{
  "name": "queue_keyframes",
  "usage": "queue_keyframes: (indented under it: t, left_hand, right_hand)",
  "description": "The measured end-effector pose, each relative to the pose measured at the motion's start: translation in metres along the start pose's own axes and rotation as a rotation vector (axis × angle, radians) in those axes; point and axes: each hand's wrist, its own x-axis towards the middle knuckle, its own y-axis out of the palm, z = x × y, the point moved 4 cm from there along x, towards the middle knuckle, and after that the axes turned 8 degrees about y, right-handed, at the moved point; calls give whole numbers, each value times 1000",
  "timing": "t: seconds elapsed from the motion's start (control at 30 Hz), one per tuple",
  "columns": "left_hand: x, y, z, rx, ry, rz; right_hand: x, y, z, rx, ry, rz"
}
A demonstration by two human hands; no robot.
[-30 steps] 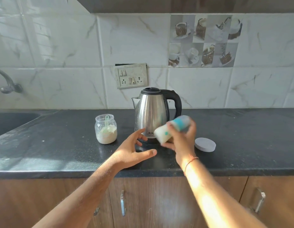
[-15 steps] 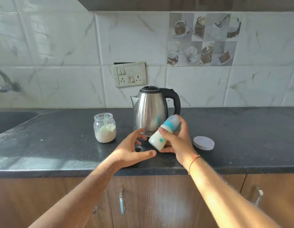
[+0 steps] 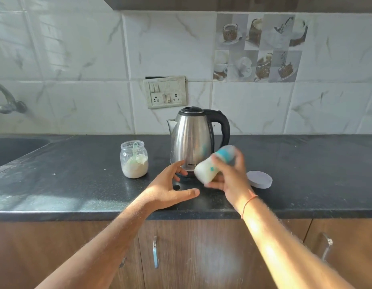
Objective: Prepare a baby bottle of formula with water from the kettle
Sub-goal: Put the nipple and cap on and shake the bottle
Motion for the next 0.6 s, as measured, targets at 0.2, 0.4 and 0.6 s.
queue_keyframes:
  t: [0.2,0.4,0.6]
  left_hand:
    - [0,0,0,4,-1,3]
    - [0,-1,-1,-10,5,0]
    - [0,0,0,-9,8,-7]
  right_hand:
    - [0,-11,8,236,-125,-205]
    - [1,-11,4,172,-122,-193]
    - [-4,6,0,-108,27,44]
